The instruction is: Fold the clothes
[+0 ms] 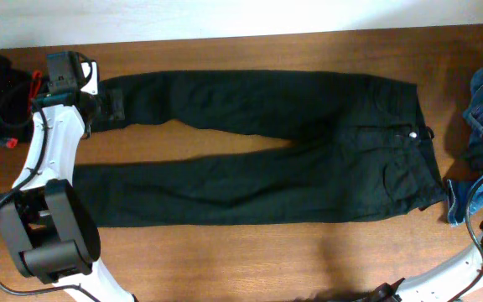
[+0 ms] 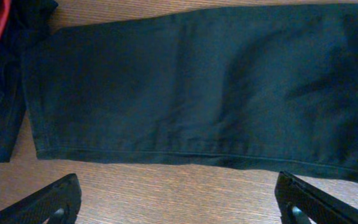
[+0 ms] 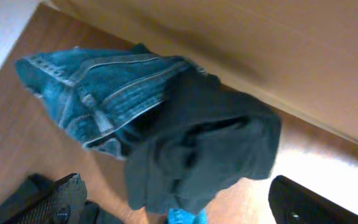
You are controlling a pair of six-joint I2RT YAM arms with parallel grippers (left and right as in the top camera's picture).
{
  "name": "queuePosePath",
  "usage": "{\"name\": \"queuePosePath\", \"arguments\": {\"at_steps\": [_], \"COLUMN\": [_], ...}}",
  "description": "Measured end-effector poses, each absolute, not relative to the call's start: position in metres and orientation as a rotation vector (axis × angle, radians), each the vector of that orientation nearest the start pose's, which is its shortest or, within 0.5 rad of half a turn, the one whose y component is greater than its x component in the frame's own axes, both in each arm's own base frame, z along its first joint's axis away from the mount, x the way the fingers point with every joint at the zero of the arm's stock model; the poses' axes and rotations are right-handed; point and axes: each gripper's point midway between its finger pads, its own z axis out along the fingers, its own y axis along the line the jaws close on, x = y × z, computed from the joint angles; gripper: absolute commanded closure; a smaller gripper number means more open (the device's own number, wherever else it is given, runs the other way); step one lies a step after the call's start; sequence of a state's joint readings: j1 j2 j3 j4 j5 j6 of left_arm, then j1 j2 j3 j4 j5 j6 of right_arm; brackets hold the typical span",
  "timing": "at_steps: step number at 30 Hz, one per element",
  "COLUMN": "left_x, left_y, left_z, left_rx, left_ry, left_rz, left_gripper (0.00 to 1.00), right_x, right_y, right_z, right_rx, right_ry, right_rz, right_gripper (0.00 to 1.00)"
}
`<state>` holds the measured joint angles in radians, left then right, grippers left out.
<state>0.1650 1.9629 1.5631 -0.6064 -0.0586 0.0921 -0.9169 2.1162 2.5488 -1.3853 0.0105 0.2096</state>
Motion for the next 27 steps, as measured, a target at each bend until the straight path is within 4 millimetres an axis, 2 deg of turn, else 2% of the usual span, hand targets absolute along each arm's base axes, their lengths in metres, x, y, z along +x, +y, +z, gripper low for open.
{"name": "queuePosePath", "arguments": {"at_steps": [4, 7, 10, 15, 18, 22, 27], "left_x": [0.493, 0.493, 0.493, 0.493, 0.493, 0.493, 0.493], "left_y": [0.092, 0.092, 0.092, 0.092, 0.092, 0.092, 0.092], "left_z": [0.11, 0.11, 0.11, 0.11, 0.11, 0.11, 0.11], "left_rx": [-0.116, -0.116, -0.116, -0.117, -0.116, -0.116, -0.117], "left_ry": [2.581, 2.581, 2.581, 2.581, 2.581, 2.581, 2.581], "left_rz": [0.172, 0.171, 0.171, 0.171, 0.171, 0.172, 0.171], "left_gripper": [0.0, 0.01, 0.01, 0.01, 0.0, 0.01, 0.01], "right_x": [0.311, 0.323, 0.333, 0.348, 0.365, 0.384, 0.393], "right_y": [-0.385, -0.368, -0.336, -0.263, -0.228, -0.195, -0.175], "right_z": [0.296, 0.3, 0.309, 0.319, 0.321, 0.322, 0.322], "right_rx": [1.322, 1.245, 1.15, 0.991, 0.881, 0.769, 0.708], "right_ry": [2.166, 2.192, 2.242, 2.367, 2.417, 2.456, 2.477], "right_rz": [-0.195, -0.101, -0.01, 0.118, 0.17, 0.213, 0.231], "right_gripper": [0.01, 0.01, 0.01, 0.01, 0.01, 0.01, 0.02]}}
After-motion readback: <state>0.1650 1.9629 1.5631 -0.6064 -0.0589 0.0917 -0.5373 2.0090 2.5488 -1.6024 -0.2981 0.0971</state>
